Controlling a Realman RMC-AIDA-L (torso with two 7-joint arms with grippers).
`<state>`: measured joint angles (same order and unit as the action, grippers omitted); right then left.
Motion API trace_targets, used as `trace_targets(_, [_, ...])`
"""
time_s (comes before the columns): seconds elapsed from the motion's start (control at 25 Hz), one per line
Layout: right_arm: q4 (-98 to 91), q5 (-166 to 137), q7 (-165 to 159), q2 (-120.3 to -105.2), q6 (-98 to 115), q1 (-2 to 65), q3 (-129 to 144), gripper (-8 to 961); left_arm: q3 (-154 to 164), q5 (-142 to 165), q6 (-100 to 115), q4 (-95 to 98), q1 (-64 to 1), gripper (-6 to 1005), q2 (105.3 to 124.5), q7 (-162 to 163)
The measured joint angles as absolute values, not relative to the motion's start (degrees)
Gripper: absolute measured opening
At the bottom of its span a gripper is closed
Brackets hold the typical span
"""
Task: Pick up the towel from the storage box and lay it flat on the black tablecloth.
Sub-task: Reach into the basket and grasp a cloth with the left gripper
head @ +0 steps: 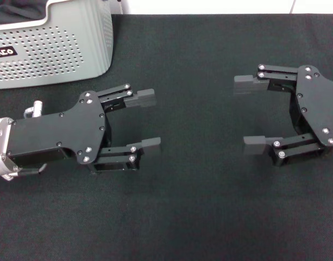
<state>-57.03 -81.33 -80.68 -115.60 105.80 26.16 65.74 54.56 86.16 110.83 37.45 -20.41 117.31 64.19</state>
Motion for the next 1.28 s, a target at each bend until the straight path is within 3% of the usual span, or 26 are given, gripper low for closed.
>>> trace_targets(0.84, [-55.7,-81.4,-80.1,-115.63,104.6,24.3,62.0,858,40.8,86.5,104.9,35.7,-17.4,783,117.6,59.2])
trace_targets(1.28, [-51.8,-82.0,-77.5,-115.43,104.1,24.5,59.3,857,23.4,84.5,99.2,35.1,-17.0,768,119.16,53.6])
